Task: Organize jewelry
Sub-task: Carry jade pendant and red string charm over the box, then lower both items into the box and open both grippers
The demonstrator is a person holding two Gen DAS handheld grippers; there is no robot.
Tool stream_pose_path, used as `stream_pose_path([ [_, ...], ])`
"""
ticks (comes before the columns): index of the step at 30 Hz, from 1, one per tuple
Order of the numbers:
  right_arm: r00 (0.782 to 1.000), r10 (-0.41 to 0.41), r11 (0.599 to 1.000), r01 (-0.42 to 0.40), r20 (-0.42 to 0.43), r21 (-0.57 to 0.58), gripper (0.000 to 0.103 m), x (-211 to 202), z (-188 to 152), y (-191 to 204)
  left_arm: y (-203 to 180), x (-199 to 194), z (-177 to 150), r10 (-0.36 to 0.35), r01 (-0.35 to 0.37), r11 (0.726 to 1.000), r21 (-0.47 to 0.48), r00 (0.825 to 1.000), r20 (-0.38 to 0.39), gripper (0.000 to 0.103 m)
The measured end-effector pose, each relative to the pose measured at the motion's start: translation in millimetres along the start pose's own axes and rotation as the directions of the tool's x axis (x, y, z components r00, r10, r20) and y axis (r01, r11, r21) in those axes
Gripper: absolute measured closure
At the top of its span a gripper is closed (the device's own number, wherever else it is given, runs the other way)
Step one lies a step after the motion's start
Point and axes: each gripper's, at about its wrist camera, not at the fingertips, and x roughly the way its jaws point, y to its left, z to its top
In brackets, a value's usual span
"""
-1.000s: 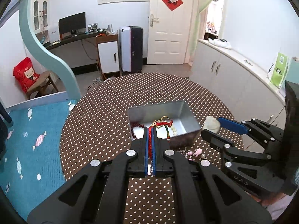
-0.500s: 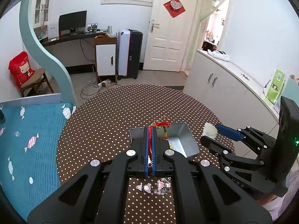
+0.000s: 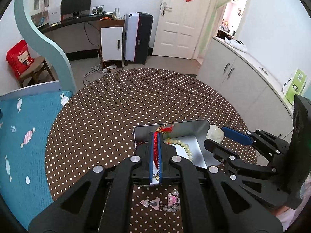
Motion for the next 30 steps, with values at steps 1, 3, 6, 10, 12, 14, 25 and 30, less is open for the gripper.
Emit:
stream_pose_path([
  [1, 1.0, -0.001, 1.0, 0.001, -0.003, 0.001, 0.061, 1.0, 0.5, -0.7, -0.9, 2.1, 0.9, 0.001, -0.001, 1.0, 0.002, 1.0, -0.003, 0.094],
  [3, 1.0, -0.001, 1.0, 0.001, -0.007, 0.004, 0.061, 2.4, 2.3, -3.7, -0.2, 3.8, 1.6, 0.005, -0.005, 1.0, 0.0, 1.0, -0.003, 0.073],
  [6, 1.0, 0.003, 1.0, -0.003, -0.01, 0.003, 0.061, 5.0, 4.6, -4.4, 3.4, 6.0, 2.5, 0.03, -0.03, 1.0, 0.001, 1.0, -0.003, 0.07],
  [10, 1.0, 0.015, 1.0, -0.015, -0.019, -0.009, 0.061, 9.9, 7.1, -1.6, 9.7, 9.6, -0.6, 0.051, -0.051, 0.999, -0.01, 0.999, -0.018, 0.07],
  [12, 0.999, 0.023, 1.0, -0.023, -0.027, -0.019, 0.061, 14.4, 8.4, 0.7, 13.5, 10.9, -4.2, 0.055, -0.056, 0.998, -0.017, 0.998, -0.03, 0.07],
  [14, 0.999, 0.024, 0.999, -0.025, -0.04, -0.021, 0.06, 20.1, 10.3, 3.9, 15.9, 12.9, -6.2, 0.065, -0.066, 0.998, -0.022, 0.997, -0.041, 0.07],
  [25, 1.0, 0.01, 1.0, -0.01, -0.022, 0.0, 0.06, 11.0, 10.0, 0.7, 19.1, 14.0, -9.9, 0.067, -0.069, 0.997, -0.027, 0.996, -0.051, 0.069],
  [30, 1.0, 0.003, 1.0, -0.004, -0.024, -0.004, 0.06, 7.9, 4.3, 3.2, 14.9, 14.0, -12.6, 0.063, -0.065, 0.998, -0.024, 0.997, -0.054, 0.066],
])
